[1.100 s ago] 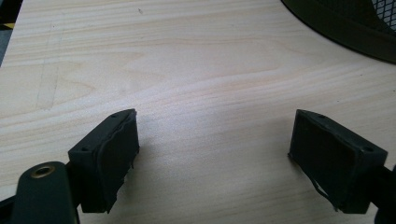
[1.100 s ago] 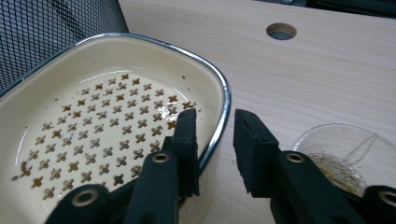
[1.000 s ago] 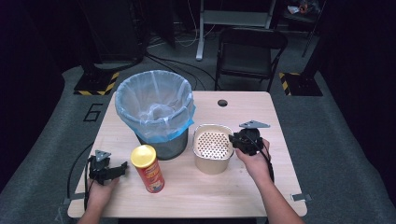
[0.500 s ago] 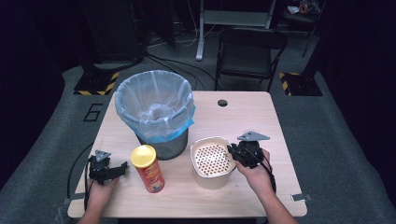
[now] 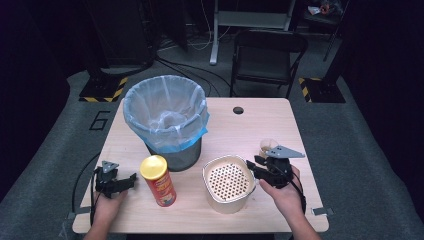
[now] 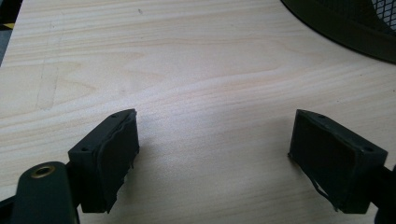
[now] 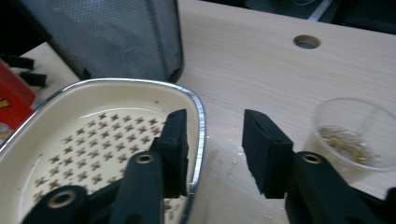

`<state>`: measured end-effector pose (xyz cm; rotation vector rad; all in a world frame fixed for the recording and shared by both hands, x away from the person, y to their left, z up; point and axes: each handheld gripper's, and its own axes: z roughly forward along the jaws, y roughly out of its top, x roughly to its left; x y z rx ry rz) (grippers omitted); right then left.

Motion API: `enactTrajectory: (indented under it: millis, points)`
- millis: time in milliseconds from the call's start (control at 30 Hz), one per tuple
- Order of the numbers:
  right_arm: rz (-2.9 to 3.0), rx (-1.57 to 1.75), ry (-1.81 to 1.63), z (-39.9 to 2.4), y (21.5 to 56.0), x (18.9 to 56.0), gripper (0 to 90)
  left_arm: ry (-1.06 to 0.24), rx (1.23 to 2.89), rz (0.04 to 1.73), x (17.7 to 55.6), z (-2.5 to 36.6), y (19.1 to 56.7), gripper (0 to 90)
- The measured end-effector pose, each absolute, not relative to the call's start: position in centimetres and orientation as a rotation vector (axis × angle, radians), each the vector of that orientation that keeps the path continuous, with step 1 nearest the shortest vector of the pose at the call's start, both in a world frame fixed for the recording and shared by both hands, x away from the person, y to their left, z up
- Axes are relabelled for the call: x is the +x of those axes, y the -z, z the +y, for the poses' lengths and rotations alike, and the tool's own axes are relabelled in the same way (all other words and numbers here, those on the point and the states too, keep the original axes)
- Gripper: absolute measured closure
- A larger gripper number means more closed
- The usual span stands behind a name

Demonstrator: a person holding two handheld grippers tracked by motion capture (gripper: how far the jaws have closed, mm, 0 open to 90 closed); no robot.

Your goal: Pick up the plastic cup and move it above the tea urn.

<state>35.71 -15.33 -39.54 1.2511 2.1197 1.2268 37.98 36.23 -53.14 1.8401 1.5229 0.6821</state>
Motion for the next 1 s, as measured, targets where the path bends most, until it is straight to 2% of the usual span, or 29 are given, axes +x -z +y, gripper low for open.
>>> enactTrajectory:
  millis: [133,167,333,600,1000]
  points:
    - [2.026,1.293,-1.185,-17.8,39.6,36.3,45.9,-0.682,1.841,1.522,38.0,36.2,53.1,15.1]
    - [2.026,1.293,-1.185,-17.8,39.6,36.3,45.9,-0.682,1.841,1.522,38.0,36.2,53.1,15.0]
    - [1.978,1.382,-1.125,-20.1,42.5,37.5,31.6,-0.682,1.840,1.522,38.0,36.2,53.1,15.0]
    - [1.945,1.436,-1.039,-20.4,45.6,39.2,23.9,-0.682,1.841,1.522,38.0,36.2,53.1,15.0]
    - [1.941,1.425,-0.952,-19.6,47.5,42.6,22.7,-0.681,1.842,1.523,38.0,36.2,53.1,14.9]
